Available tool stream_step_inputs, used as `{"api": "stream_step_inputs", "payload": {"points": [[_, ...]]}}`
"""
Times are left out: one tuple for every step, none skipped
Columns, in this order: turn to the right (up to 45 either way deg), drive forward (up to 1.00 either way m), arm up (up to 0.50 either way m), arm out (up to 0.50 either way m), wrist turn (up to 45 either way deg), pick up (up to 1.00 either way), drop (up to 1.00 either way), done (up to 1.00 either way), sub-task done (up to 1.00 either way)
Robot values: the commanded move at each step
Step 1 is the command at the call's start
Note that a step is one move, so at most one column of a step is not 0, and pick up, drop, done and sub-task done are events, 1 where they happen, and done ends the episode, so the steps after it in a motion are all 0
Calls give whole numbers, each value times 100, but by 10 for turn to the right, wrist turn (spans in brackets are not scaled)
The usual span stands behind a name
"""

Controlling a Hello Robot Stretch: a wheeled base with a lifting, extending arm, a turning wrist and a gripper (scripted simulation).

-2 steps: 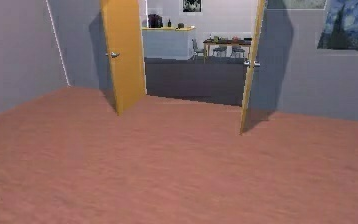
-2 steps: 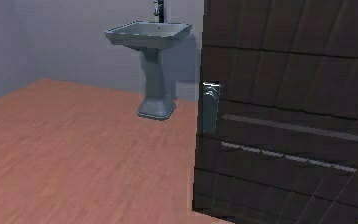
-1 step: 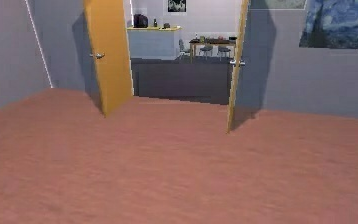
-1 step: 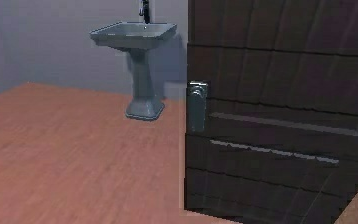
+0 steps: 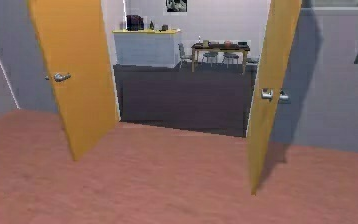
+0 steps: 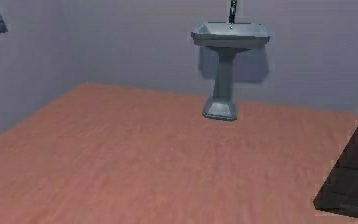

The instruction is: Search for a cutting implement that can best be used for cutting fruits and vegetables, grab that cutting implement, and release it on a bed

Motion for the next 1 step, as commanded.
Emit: {"api": "stream_step_inputs", "payload": {"points": [[0, 100, 0, 0, 0, 0, 0, 0, 0]]}}
